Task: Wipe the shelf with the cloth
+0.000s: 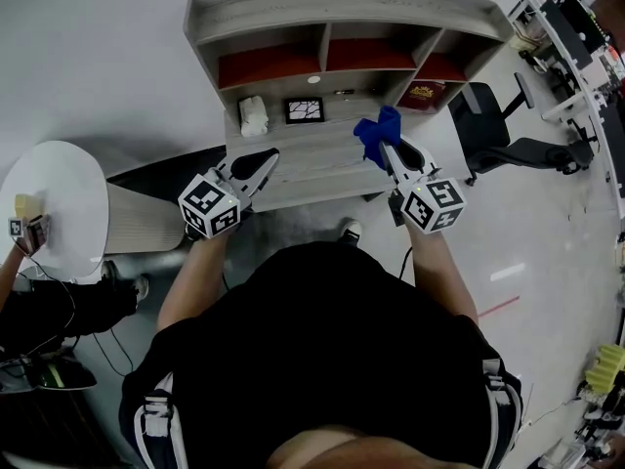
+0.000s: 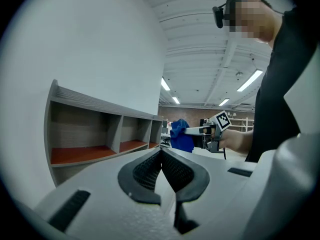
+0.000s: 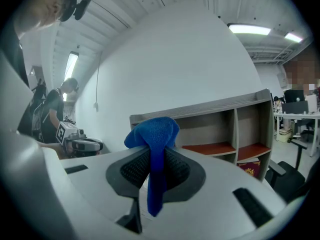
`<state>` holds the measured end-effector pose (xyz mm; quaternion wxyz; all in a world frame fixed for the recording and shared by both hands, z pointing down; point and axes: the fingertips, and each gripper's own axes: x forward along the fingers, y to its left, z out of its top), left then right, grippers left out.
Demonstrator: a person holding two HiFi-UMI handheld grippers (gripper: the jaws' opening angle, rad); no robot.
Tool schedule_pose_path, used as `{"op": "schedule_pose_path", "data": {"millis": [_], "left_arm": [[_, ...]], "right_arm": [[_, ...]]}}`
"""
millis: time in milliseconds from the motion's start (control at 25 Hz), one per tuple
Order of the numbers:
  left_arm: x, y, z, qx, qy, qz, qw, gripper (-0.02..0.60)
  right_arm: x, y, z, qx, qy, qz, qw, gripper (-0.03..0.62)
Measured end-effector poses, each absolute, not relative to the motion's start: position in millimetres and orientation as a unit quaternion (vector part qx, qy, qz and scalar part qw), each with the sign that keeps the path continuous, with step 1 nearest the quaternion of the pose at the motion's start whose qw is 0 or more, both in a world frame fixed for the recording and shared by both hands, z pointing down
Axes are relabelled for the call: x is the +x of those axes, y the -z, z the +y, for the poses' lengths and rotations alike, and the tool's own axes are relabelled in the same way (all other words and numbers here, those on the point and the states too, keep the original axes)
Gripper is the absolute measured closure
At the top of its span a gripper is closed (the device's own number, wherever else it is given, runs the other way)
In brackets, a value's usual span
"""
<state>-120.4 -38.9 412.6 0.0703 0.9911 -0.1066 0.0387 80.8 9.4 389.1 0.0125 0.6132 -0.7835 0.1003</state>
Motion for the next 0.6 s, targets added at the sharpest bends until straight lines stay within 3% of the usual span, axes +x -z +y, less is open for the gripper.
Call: {"op": "schedule_pose_path", "data": {"millis": [600], "left_arm": [[-65.3, -419.5, -66.0, 0.991, -0.056, -0.101, 0.074, 0.565]], "right_arm": [[131.1, -397.8, -24.5, 0.609, -0.114, -0.785, 0.004, 0.54]]}}
